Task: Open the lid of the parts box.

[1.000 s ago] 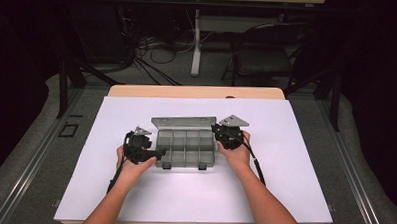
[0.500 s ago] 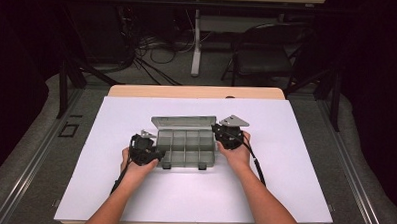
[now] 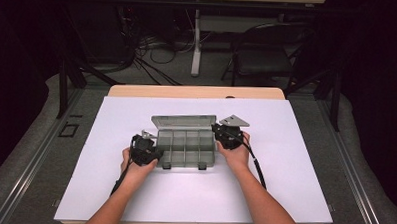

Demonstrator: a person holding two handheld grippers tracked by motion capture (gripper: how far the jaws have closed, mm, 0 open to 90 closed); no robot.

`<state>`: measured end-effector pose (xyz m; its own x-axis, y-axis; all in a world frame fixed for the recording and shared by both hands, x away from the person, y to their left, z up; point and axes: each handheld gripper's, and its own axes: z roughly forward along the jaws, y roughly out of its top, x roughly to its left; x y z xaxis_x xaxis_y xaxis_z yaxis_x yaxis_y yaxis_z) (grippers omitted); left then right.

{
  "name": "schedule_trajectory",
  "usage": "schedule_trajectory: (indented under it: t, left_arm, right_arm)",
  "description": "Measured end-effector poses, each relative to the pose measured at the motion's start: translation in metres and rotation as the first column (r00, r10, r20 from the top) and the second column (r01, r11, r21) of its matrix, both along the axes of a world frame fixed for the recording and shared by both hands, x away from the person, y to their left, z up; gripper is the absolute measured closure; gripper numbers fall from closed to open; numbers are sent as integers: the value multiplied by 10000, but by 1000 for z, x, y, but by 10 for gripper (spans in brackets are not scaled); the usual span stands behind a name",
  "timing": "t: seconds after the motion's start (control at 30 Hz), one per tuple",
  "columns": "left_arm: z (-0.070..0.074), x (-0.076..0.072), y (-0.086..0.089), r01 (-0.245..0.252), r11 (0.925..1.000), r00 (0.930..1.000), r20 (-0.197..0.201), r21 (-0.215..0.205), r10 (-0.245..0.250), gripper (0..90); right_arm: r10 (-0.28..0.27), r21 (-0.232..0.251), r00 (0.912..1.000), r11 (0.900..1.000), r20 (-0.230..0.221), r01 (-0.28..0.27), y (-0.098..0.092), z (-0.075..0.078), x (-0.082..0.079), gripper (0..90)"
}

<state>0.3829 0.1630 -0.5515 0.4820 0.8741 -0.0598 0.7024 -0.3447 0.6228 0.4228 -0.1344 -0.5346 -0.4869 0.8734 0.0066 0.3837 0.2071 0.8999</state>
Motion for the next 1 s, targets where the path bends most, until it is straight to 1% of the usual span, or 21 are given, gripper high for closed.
schedule_trajectory:
  t: [0.07, 0.1, 0.23, 0.33, 0.43, 0.63, 0.7, 0.77, 0.83, 0.87, 1.0]
  left_arm:
    - [0, 0, 0, 3, 10000, 10000, -1, 16, -3, 665]
    - [0, 0, 0, -20, 10000, 10000, -5, 10, 20, 666]
    - [0, 0, -1, -38, 10000, 10000, 6, 6, 38, 667]
    - [0, 0, -1, -35, 10000, 10000, 17, 25, 35, 668]
    - [0, 0, -1, -37, 10000, 10000, 19, 23, 37, 668]
    - [0, 0, -1, -42, 10000, 10000, 25, 32, 42, 670]
    - [0, 0, -1, -50, 10000, 10000, 27, 31, 50, 670]
    - [0, 0, 0, -12, 10000, 10000, 35, 63, 11, 671]
    - [0, 0, 0, -15, 10000, 10000, 33, 61, 14, 671]
    - [0, 0, 0, -17, 10000, 10000, 35, 64, 17, 671]
    - [0, 0, 0, -18, 10000, 10000, 33, 65, 18, 672]
  right_arm:
    - [-39, 24, 10000, 10000, -2, 39, 0, 0, 0, 838]
    - [-129, 130, 9999, 9998, -26, 129, 1, 0, 0, 838]
    - [-340, 294, 9993, 9990, -138, 344, 3, 0, 0, 839]
    - [-611, 632, 9975, 9960, -357, 633, 4, 1, 0, 839]
    - [-791, 707, 9960, 9941, -412, 819, 6, 1, 0, 840]
    - [-1071, 714, 9933, 9914, -438, 1100, 8, 1, -1, 846]
    - [-1303, 716, 9901, 9884, -512, 1338, 11, 2, 0, 852]
    - [-1371, 778, 9889, 9869, -574, 1414, 12, 3, 0, 853]
    - [-1478, 727, 9873, 9857, -579, 1518, 12, 3, 1, 857]
    - [-1594, 745, 9848, 9836, -693, 1645, 14, 4, 1, 861]
    - [-1760, 686, 9814, 9810, -772, 1813, 15, 5, 3, 867]
